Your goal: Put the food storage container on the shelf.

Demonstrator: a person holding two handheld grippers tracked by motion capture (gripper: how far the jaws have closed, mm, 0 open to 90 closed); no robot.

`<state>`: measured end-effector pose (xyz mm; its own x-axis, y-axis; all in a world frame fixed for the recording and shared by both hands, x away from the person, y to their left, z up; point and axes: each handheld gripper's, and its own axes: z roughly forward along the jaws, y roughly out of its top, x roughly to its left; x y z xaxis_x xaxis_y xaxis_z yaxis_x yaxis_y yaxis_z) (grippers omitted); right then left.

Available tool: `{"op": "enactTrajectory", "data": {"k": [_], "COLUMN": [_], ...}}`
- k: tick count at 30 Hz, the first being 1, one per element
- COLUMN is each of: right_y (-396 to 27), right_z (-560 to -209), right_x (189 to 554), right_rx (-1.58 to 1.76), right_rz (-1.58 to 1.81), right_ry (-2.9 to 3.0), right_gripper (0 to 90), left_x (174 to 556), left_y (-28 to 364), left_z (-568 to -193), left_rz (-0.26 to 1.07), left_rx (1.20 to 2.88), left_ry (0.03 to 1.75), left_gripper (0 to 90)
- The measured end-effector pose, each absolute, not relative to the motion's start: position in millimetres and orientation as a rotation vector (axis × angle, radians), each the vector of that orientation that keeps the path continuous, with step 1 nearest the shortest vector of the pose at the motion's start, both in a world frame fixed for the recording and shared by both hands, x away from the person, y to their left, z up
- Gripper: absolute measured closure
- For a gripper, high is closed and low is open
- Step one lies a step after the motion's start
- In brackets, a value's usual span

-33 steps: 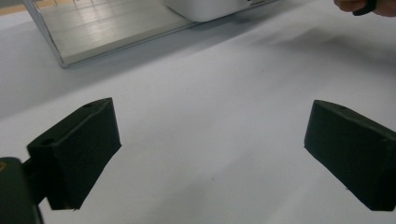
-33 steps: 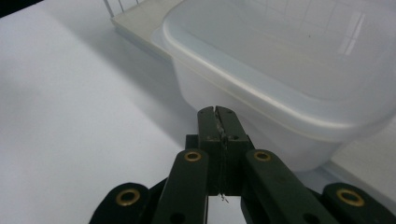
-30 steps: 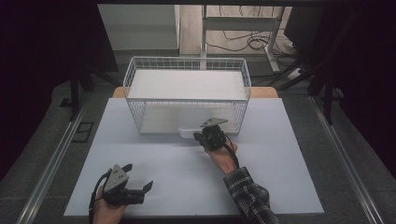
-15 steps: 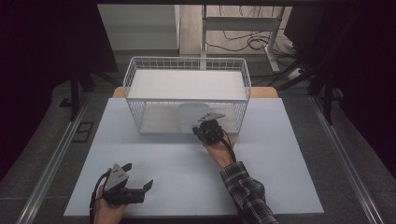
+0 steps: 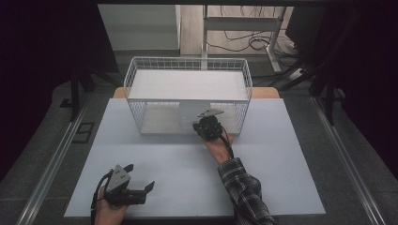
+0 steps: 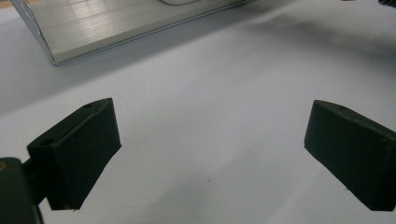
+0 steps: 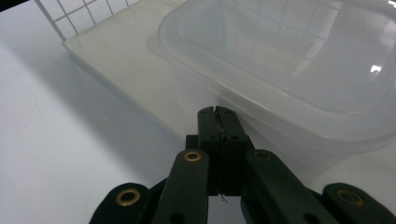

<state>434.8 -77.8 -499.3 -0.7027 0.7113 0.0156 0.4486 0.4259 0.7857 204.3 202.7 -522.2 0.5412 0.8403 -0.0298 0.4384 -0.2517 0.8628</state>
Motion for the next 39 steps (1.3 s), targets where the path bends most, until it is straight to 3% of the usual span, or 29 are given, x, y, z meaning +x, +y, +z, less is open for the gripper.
{"op": "enactTrajectory", "data": {"k": [7, 8, 10, 12, 13, 14, 22, 39], "right_y": [-79.7, -81.7, -82.1, -82.6, -82.6, -81.8, -79.7, -89.7], "right_z": [-504.0, -504.6, -504.6, -503.5, -503.5, -502.3, -495.2, -484.6], "right_x": [436.7, 436.5, 436.3, 434.2, 434.2, 432.5, 425.7, 409.3], "right_rx": [1.033, 1.040, 1.042, 1.040, 1.040, 1.032, 1.016, 0.984], "right_rz": [1.139, 1.152, 1.156, 1.172, 1.172, 1.178, 1.185, 1.220], "right_ry": [2.370, 2.375, 2.379, 2.382, 2.382, 2.389, 2.401, 2.421], "right_gripper": [86.8, 81.6, 79.6, 69.7, 69.7, 62.3, 43.4, 19.6], "left_x": [204.7, 205.0, 205.1, 205.6, 205.6, 205.9, 207.6, 210.7], "left_y": [203.3, 204.2, 204.7, 204.9, 204.9, 204.2, 204.5, 205.2], "left_z": [-522.1, -522.2, -522.4, -522.6, -522.6, -523.1, -524.8, -527.5], "left_rz": [0.574, 0.568, 0.566, 0.557, 0.557, 0.555, 0.521, 0.479], "left_rx": [1.885, 1.880, 1.876, 1.875, 1.875, 1.880, 1.884, 1.879], "left_ry": [1.046, 1.050, 1.053, 1.052, 1.052, 1.048, 1.023, 1.026], "left_gripper": [3.2, 3.3, 3.3, 3.3, 3.3, 3.3, 3.4, 1.1]}}
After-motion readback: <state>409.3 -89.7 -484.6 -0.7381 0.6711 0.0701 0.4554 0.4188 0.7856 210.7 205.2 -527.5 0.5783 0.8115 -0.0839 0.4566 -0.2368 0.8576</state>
